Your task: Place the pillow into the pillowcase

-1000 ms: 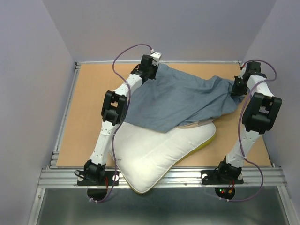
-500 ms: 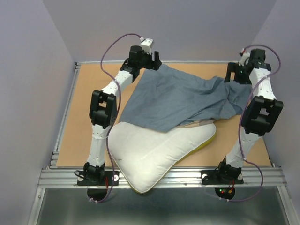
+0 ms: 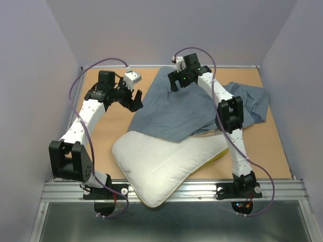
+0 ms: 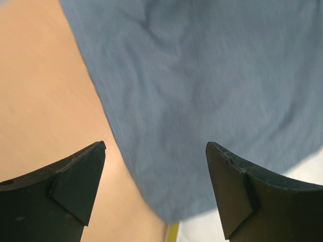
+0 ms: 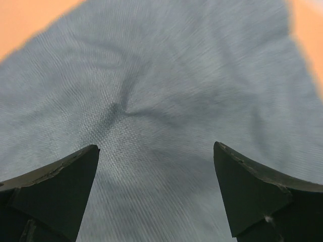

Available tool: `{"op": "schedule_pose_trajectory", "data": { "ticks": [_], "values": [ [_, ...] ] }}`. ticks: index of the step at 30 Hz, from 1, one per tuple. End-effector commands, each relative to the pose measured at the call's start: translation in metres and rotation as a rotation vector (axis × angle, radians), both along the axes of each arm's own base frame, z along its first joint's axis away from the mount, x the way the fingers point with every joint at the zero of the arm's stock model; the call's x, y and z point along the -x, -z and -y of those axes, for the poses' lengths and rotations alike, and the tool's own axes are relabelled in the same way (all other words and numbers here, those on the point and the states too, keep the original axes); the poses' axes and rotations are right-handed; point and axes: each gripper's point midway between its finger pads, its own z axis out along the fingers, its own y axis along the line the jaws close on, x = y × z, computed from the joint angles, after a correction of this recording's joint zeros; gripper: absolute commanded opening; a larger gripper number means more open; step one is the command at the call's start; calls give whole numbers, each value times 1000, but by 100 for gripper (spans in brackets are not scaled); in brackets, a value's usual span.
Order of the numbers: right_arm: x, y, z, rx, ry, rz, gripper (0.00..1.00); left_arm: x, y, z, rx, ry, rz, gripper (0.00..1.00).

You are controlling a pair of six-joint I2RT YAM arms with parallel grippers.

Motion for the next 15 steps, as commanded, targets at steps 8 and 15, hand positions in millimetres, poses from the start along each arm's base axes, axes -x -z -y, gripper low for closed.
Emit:
{"op": "schedule_pose_trajectory", "data": {
  "ticks": [8, 15],
  "values": [
    [-56, 61, -9, 169, 119, 170, 100, 134, 112, -63, -389, 334, -219, 95],
    [-64, 109, 6, 289, 152, 184, 49, 149, 152, -63, -451, 426, -296, 99]
  ]
}}
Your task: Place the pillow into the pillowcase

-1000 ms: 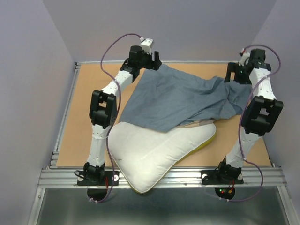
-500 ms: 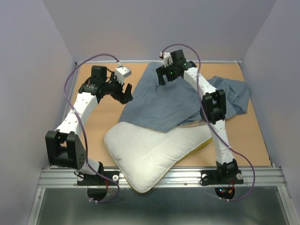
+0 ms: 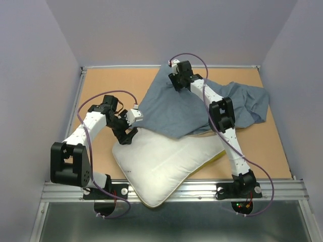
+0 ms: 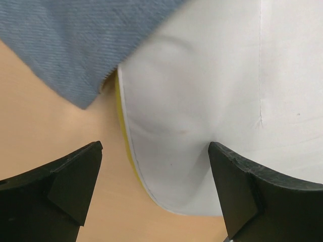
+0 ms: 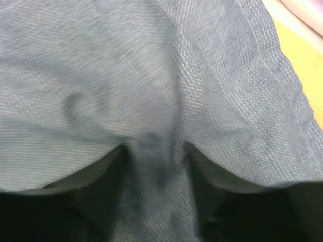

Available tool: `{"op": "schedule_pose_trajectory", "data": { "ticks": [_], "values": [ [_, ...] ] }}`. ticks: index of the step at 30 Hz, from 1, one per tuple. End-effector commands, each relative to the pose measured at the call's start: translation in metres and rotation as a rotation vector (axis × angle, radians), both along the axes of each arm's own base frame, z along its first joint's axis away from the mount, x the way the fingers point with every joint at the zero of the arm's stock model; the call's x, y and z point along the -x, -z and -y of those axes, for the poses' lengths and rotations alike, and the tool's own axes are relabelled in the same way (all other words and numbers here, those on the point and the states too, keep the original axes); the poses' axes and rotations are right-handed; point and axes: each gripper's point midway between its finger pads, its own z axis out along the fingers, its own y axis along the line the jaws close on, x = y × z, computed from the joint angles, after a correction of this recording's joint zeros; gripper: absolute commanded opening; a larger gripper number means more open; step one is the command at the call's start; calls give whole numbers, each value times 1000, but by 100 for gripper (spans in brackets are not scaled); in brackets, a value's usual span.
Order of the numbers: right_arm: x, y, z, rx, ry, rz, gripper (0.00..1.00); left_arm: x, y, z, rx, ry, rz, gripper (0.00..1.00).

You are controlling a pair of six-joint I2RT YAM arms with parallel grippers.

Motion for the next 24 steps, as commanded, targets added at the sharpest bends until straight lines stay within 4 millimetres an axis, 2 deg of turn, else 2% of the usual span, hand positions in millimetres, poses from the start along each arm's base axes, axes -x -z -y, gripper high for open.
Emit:
{"op": "schedule_pose_trajectory", "data": {
  "ticks": [1, 2, 3, 5, 6, 7, 8, 9, 10, 11, 13, 14, 16, 17, 19, 20, 23, 24],
  "values": [
    [-18, 29, 17, 130, 62, 64, 39, 10, 20, 1, -54, 102, -25, 99],
    [-19, 30, 19, 141, 62, 68, 32, 8, 25, 6, -54, 109, -20, 99],
    [-22, 33, 22, 162, 72, 79, 11, 9, 32, 5, -72, 108, -31, 99],
    [-27, 32, 31, 186, 96, 99, 6, 4, 39, 9, -84, 120, -20, 93],
    [-33, 30, 39, 209, 126, 123, 4, 2, 46, 10, -107, 106, -35, 72],
    [-38, 25, 47, 215, 153, 145, 3, -3, 47, 10, -116, 91, -30, 56],
    [-45, 21, 63, 223, 196, 162, 2, -11, 49, 10, -122, 73, -19, 39],
    [-50, 15, 77, 239, 239, 183, 1, -18, 51, 3, -162, 44, -9, 26],
    [-58, 6, 88, 234, 273, 215, 1, -24, 54, -2, -181, 13, -13, 6],
    [-65, 0, 114, 239, 326, 232, 1, -26, 56, -9, -195, 2, -15, 0],
    [-75, -14, 145, 246, 395, 272, 1, -40, 57, -34, -235, -68, 5, 0],
    [-79, -17, 172, 250, 442, 278, 1, -47, 56, -48, -263, -93, 22, 0],
    [-83, -25, 201, 245, 495, 294, 0, -63, 49, -72, -298, -143, 50, 0],
    [-85, -31, 225, 246, 534, 300, 1, -70, 46, -94, -320, -183, 58, 0],
    [-86, -35, 247, 250, 575, 309, 1, -83, 40, -128, -388, -243, 77, 0],
    [-86, -38, 265, 253, 603, 312, 1, -97, 29, -154, -427, -290, 120, 0],
    [-87, -44, 290, 269, 645, 329, 1, -119, 13, -204, -543, -369, 180, 0],
    [-87, -45, 303, 278, 668, 337, 1, -123, 6, -230, -603, -419, 201, 0]
  ]
}}
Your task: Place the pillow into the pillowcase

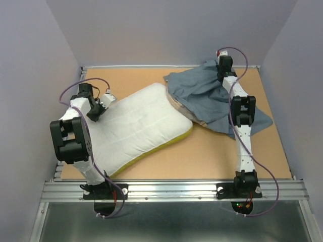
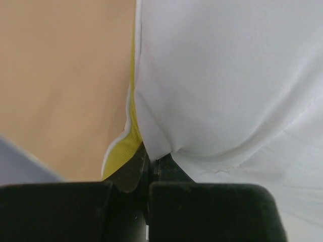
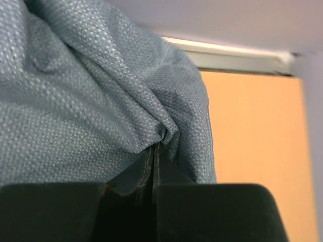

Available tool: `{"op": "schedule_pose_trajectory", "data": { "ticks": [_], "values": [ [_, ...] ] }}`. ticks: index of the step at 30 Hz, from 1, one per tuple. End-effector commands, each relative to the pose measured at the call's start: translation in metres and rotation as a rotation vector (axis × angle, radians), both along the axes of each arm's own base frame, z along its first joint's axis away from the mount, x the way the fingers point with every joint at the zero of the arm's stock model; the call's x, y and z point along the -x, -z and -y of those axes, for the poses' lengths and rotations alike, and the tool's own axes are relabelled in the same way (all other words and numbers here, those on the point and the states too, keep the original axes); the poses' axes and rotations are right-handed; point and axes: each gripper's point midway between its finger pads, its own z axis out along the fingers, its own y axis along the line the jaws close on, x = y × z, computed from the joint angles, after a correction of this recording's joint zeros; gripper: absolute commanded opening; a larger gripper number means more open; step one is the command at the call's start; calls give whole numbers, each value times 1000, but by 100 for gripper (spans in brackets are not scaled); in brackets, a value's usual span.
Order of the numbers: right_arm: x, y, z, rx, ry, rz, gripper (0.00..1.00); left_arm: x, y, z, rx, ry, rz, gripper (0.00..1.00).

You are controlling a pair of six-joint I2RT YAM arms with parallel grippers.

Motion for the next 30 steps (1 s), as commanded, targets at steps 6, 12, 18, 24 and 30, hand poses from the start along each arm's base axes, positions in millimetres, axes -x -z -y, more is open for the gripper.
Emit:
{"op": "schedule_pose_trajectory", "data": {
  "ticks": [6, 12, 18, 24, 30],
  "values": [
    [-3, -39, 57, 69, 118, 103, 3, -61, -54, -145, -388, -293, 162, 0],
    [41, -63, 50, 72, 24, -45, 87, -85, -93, -76, -28, -137, 222, 87],
    [118, -131, -12, -153, -259, -133, 99, -75, -116, 48, 133, 80, 265, 99],
    [238, -114, -76, -281, -698, -410, 87, -51, -99, 143, 283, 205, 216, 99],
    [321, -58, -101, -220, -803, -646, 73, -52, -90, 164, 367, 186, 172, 99]
  ]
}}
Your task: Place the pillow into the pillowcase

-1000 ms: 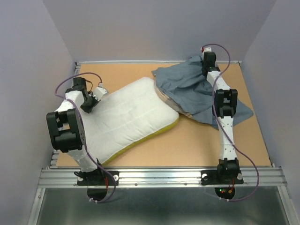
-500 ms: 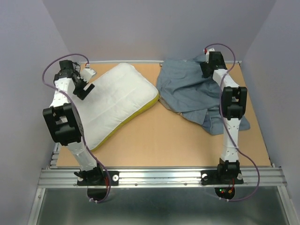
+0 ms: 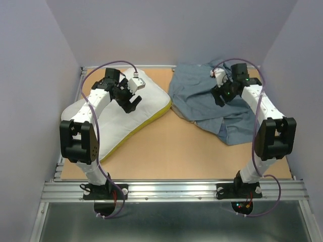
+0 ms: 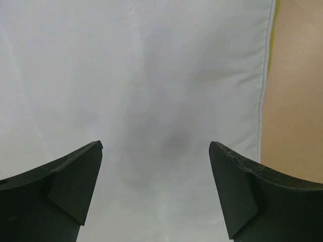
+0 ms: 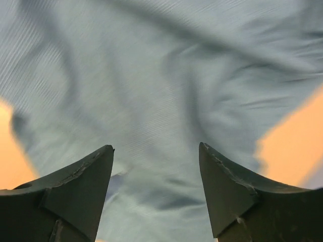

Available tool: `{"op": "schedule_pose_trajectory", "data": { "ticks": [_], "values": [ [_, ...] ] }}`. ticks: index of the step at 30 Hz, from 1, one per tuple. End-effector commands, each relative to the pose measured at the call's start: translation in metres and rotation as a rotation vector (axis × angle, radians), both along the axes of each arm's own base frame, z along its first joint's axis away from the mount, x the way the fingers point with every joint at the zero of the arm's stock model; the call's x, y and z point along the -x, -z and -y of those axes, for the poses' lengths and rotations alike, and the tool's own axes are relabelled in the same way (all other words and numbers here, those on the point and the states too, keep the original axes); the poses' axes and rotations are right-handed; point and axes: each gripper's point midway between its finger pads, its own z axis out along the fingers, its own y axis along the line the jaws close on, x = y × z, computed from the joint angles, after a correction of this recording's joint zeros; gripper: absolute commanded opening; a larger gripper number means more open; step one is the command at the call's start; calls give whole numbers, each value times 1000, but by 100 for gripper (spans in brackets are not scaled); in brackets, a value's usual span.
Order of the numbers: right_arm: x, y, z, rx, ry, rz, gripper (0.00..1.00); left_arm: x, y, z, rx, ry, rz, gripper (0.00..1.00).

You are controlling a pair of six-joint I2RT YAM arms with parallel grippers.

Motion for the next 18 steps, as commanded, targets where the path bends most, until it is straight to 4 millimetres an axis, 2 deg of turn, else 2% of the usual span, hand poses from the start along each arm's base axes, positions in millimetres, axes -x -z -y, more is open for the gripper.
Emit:
{"op": "schedule_pose_trajectory", "data": {
  "ticks": [1, 2, 3, 9, 10, 12, 15, 18],
  "values": [
    [75, 67, -30, 55, -169, -252, 73, -3, -6, 10, 99, -42, -17, 99],
    [82, 72, -34, 67, -179, -265, 73, -4, -7, 10, 103, -44, -13, 99],
    [97, 85, -43, 77, -201, -298, 73, -5, -8, 10, 102, -47, -4, 99],
    [124, 106, -72, 175, -203, -238, 78, -5, 5, 1, 65, -89, -13, 99],
    [121, 102, -76, 187, -203, -213, 78, -4, 8, 0, 61, -93, -18, 99],
    [128, 110, -83, 212, -211, -216, 78, -2, 12, -1, 57, -104, -29, 99],
    [128, 115, -82, 265, -208, -198, 75, 0, 15, -2, 56, -110, -27, 99],
    [123, 123, -78, 343, -208, -166, 68, 0, 16, -3, 52, -118, -21, 99]
  ]
}}
